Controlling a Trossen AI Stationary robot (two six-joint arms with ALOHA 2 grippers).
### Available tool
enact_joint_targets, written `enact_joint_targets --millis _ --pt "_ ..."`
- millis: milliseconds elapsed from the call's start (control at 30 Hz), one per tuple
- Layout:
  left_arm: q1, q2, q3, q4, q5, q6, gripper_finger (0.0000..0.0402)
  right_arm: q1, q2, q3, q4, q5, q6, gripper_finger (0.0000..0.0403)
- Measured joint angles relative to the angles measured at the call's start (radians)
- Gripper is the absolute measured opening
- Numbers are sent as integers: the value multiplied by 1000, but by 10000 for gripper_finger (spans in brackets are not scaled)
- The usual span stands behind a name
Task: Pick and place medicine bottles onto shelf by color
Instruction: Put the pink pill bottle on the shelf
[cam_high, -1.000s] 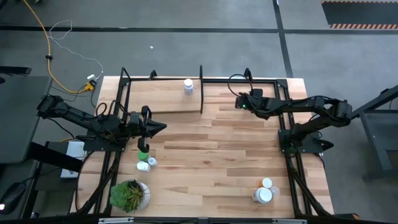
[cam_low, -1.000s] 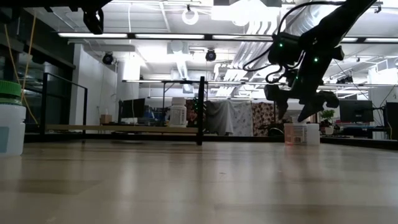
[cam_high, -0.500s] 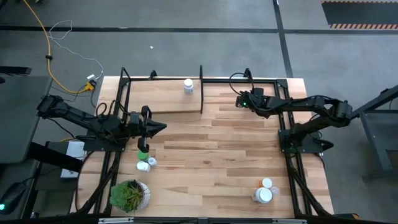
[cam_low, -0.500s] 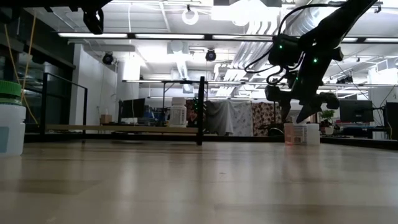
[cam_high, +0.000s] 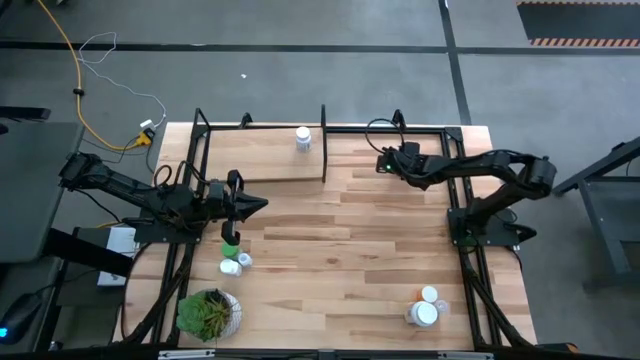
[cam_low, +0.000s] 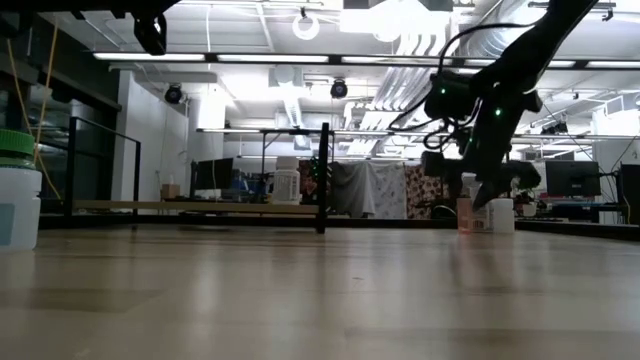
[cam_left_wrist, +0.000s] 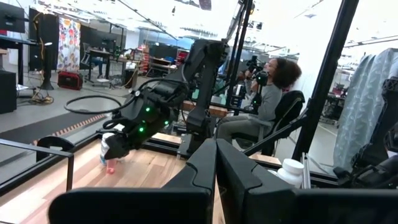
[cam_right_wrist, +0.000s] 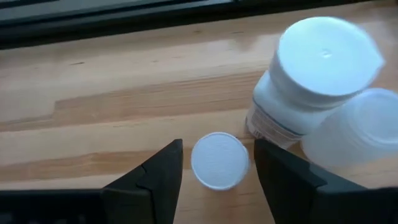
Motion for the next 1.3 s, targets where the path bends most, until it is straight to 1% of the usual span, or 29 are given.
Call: enact_joint_targets --millis 100,400,767,1000,1167,1300 --pt "0 0 0 0 0 0 0 -4 23 0 10 0 -7 189" --pt "0 0 0 0 0 15 0 -4 26 0 13 28 -7 184" --pt "0 0 0 0 0 16 0 -4 25 0 14 32 -10 126" --pt "0 0 0 0 0 16 0 -4 25 0 14 31 -34 119" --pt "0 0 0 0 0 16 0 14 -12 0 20 9 -88 119" --pt "0 0 0 0 -1 16 0 77 -82 15 35 8 -181 119"
